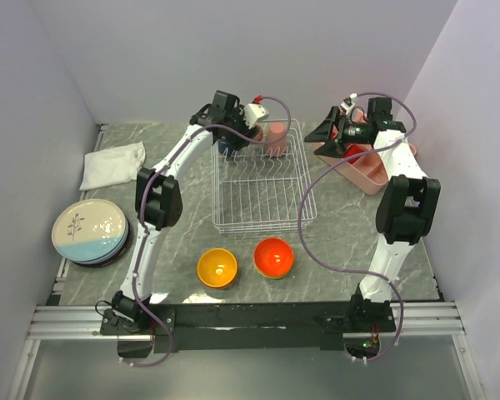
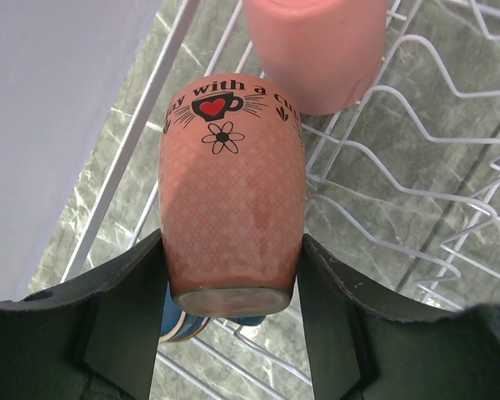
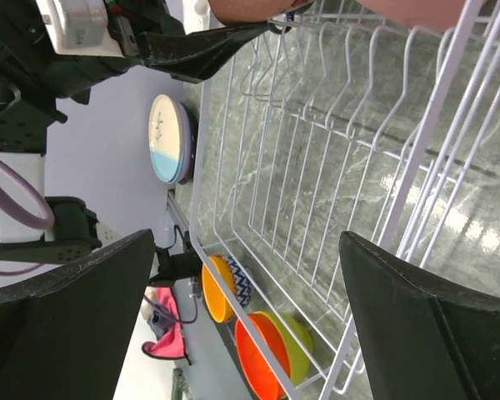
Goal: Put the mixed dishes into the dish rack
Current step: Adjust the dish rack at the center of the board.
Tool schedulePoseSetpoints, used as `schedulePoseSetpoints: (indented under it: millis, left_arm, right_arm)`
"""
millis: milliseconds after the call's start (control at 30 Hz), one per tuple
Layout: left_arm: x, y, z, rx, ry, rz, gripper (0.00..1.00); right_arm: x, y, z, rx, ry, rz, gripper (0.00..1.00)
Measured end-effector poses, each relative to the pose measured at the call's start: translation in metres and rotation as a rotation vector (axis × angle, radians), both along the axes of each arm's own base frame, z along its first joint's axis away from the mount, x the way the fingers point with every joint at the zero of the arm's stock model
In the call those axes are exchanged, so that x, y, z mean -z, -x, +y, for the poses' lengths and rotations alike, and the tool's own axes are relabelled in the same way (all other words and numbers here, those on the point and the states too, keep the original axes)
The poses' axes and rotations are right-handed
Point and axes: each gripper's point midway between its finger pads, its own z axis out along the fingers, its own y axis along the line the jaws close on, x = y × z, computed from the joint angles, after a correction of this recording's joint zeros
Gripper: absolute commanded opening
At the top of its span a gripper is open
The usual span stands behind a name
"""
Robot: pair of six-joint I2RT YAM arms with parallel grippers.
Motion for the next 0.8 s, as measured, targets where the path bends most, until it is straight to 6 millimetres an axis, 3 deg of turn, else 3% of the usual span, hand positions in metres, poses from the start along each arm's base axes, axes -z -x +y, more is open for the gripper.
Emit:
schedulePoseSetpoints:
  millis: [300,800]
  left_arm:
    - [0.018,-0.003,-0.002,0.039,-0.060,-0.017,0.01]
    - [0.022,-0.011,0.002,0.099,-0.151,-0.086,0.01]
  right_arm:
    - [0.007,0.002,-0.006,0.019,-0.004,0.027,1.00]
    - [0.008,-0.003,-0.014,0.055,-0.011,0.039,1.00]
